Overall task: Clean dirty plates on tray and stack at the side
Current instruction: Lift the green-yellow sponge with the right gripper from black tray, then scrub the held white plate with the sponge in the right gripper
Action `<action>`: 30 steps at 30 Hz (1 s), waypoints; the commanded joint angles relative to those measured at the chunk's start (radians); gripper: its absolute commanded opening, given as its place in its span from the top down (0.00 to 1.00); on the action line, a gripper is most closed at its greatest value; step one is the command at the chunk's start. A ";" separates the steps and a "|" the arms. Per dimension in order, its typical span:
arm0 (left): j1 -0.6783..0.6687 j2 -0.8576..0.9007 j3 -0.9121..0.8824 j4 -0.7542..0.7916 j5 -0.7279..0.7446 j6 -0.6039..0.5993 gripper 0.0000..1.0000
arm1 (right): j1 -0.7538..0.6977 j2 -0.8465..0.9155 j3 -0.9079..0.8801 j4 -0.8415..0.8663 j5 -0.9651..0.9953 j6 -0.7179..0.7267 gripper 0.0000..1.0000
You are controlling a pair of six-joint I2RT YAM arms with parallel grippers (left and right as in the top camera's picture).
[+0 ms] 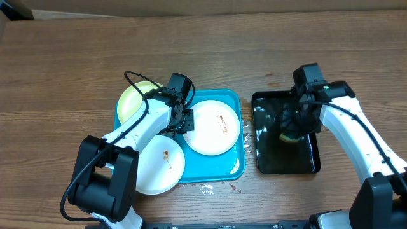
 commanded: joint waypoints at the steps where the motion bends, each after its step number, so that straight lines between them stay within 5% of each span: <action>1: -0.008 0.017 -0.005 0.004 -0.025 -0.003 0.96 | -0.003 -0.008 0.028 -0.011 -0.046 -0.033 0.96; 6: -0.008 0.017 -0.027 0.030 -0.021 -0.008 0.73 | -0.003 -0.008 0.025 -0.003 -0.026 -0.029 0.96; 11: -0.008 0.017 -0.068 0.087 -0.021 -0.008 0.74 | -0.003 -0.008 0.024 -0.003 0.034 0.004 0.96; 15: -0.008 0.017 -0.068 0.088 -0.021 -0.007 0.96 | -0.003 -0.008 0.023 -0.002 0.068 0.039 0.96; 18: -0.008 0.017 -0.068 0.090 -0.021 -0.007 0.96 | -0.003 -0.008 0.028 0.011 0.063 0.069 0.96; 26: -0.008 0.017 -0.068 0.090 -0.021 -0.007 0.95 | 0.025 -0.008 0.149 0.079 -0.509 -0.168 0.96; 30: -0.008 0.017 -0.068 0.090 -0.021 -0.007 0.94 | 0.125 -0.008 0.139 0.168 -0.438 -0.172 0.96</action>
